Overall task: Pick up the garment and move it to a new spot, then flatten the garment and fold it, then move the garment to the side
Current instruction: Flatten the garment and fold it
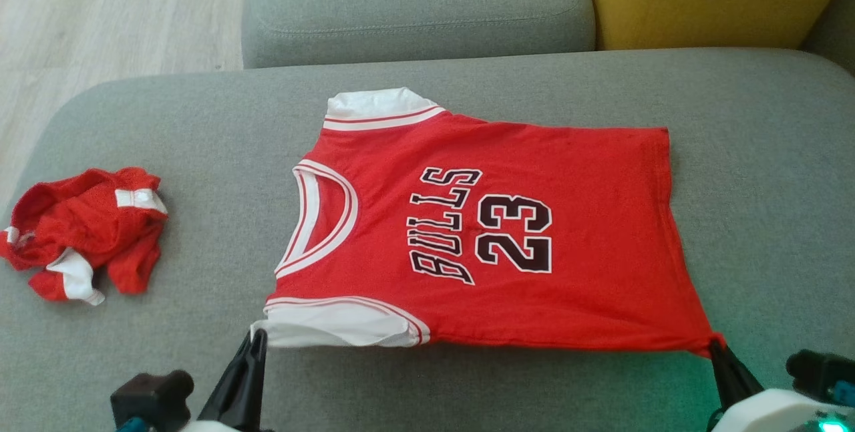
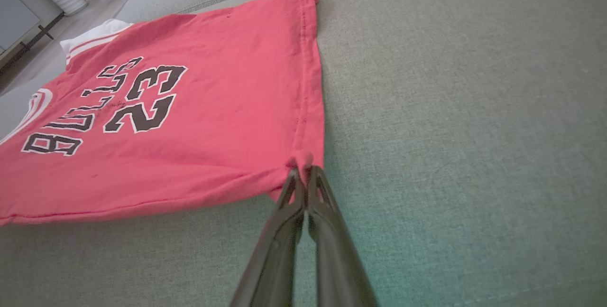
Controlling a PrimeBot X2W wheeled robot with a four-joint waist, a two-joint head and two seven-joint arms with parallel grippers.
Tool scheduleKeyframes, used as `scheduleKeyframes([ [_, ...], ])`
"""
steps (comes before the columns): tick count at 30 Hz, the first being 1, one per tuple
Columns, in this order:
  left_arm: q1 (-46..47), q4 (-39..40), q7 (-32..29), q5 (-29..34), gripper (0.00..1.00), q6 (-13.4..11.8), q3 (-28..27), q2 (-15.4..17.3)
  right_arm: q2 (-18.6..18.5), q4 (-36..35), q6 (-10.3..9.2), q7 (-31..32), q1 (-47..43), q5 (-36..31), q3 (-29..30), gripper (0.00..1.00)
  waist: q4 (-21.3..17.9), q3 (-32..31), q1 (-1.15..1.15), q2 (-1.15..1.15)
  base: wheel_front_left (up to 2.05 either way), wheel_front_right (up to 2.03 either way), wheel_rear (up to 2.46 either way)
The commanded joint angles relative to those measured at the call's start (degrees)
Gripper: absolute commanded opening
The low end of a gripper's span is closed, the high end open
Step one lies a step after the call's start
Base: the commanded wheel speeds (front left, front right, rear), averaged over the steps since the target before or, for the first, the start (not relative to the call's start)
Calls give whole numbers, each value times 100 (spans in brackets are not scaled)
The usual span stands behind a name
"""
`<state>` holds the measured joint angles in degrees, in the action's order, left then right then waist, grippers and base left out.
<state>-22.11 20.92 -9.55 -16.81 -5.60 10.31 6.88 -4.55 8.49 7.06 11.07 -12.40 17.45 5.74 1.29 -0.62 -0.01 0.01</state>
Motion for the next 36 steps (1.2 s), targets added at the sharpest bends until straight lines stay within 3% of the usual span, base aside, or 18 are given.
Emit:
scheduleKeyframes([
  [1,305,153,28,-45,0,-8,-182,23,-73,-272,43,66,164,-60,-60,0,-8,15,1,-1,0,0,0],
  [6,852,-230,159,-115,0,209,-183,111,11,-416,43,371,292,-89,16,0,-12,157,1,-1,0,0,0],
  [13,2046,-1222,219,-378,0,607,-233,221,-26,-55,43,627,1008,-15,83,0,-183,439,1,-1,0,0,0],
  [19,2835,-1982,274,-506,0,828,-236,261,-186,363,43,541,1625,19,-30,0,-268,686,1,-1,0,0,0],
  [30,3918,-3441,951,-590,0,1081,-170,230,-415,1315,43,42,2671,201,-428,0,-311,1187,1,-1,0,0,0],
  [31,3967,-3534,1065,-609,0,1102,-169,219,-410,1389,43,-5,2720,253,-458,7,-307,1200,1,-1,0,0,0],
  [32,4006,-3619,1178,-623,11,1117,-169,205,-409,1441,43,-62,2756,298,-489,30,-303,1208,1,-1,0,0,0],
  [33,4039,-3689,1317,-630,28,1127,-179,192,-419,1488,43,-117,2783,321,-522,84,-302,1219,1,-1,0,0,0],
  [34,4065,-3759,1443,-642,45,1138,-181,173,-431,1523,43,-184,2799,341,-556,100,-297,1226,1,-1,0,0,0],
  [35,4081,-3826,1561,-655,93,1151,-173,153,-437,1548,43,-260,2804,374,-583,100,-291,1229,1,-1,0,0,0],
  [36,4086,-3892,1664,-656,100,1161,-161,142,-452,1557,43,-349,2802,383,-611,100,-287,1232,1,-1,0,0,0],
])
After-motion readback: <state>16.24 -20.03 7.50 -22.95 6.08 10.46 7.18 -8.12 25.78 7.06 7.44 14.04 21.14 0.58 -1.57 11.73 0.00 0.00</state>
